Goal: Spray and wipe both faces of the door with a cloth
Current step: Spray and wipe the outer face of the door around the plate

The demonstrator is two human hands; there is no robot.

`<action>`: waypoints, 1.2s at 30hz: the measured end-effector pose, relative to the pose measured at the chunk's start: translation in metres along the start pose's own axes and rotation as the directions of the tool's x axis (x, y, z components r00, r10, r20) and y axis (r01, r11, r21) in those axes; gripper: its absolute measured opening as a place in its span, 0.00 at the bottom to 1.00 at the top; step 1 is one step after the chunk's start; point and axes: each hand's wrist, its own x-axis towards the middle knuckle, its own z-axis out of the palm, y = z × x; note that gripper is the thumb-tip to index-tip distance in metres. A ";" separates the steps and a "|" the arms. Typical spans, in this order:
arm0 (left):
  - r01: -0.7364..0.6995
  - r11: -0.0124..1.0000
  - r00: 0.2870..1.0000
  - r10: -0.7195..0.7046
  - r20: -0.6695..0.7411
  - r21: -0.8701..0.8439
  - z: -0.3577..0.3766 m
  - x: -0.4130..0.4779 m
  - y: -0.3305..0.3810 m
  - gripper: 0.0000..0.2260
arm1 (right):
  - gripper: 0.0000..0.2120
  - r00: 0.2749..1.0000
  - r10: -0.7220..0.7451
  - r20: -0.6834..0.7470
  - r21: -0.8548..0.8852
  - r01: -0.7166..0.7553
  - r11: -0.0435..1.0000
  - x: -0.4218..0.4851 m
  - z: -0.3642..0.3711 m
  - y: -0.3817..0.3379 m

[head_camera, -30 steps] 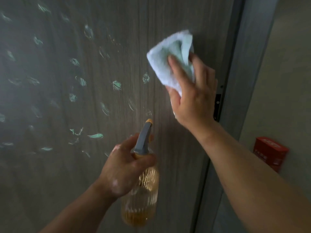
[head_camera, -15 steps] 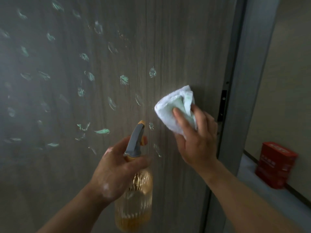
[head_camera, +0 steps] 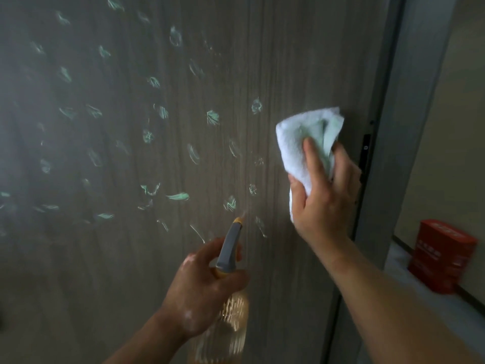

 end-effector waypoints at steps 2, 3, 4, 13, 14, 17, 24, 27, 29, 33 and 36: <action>-0.010 1.000 1.000 0.010 -0.010 -0.013 -0.003 -0.003 -0.006 0.10 | 0.27 0.999 -0.001 0.048 0.015 0.000 1.000 -0.049 0.000 -0.003; -0.011 1.000 1.000 0.011 -0.022 -0.014 -0.005 -0.004 -0.009 0.11 | 0.26 0.997 -0.011 0.074 0.022 0.010 1.000 -0.074 0.001 -0.008; -0.009 1.000 0.999 0.009 -0.038 -0.005 -0.007 -0.006 -0.012 0.13 | 0.25 0.994 -0.044 0.102 0.024 0.041 0.999 -0.098 0.003 -0.015; -0.021 1.000 0.996 0.018 -0.090 -0.022 -0.033 -0.009 -0.009 0.17 | 0.20 0.951 -0.286 0.117 0.002 0.288 0.958 -0.087 0.016 -0.042; -0.025 1.000 0.996 0.024 -0.086 -0.017 -0.036 -0.008 -0.005 0.18 | 0.20 0.966 -0.240 0.096 0.007 0.240 0.971 -0.062 0.016 -0.046; -0.047 0.999 0.997 0.046 -0.058 -0.007 -0.044 -0.002 0.009 0.19 | 0.25 0.994 -0.109 0.021 0.009 0.109 0.994 0.027 0.019 -0.055; -0.094 0.995 0.993 0.091 -0.069 -0.041 -0.058 0.005 0.033 0.19 | 0.26 0.999 -0.011 -0.042 -0.023 0.010 1.000 0.072 0.020 -0.069; -0.095 0.995 0.989 0.094 -0.114 -0.009 -0.063 0.000 0.027 0.18 | 0.23 0.986 -0.162 0.051 -0.001 0.162 0.987 -0.004 0.019 -0.068; -0.098 0.995 0.987 0.098 -0.130 0.011 -0.065 -0.003 0.021 0.17 | 0.21 0.946 -0.297 0.130 -0.009 0.301 0.954 -0.055 0.018 -0.066; -0.093 0.996 0.986 0.094 -0.141 0.017 -0.066 -0.003 0.020 0.17 | 0.21 0.901 -0.385 0.201 0.012 0.391 0.920 -0.072 0.018 -0.056; -0.089 0.996 0.986 0.084 -0.141 -0.029 -0.065 0.000 0.029 0.18 | 0.22 0.943 -0.303 0.134 -0.017 0.308 0.951 -0.031 0.018 -0.059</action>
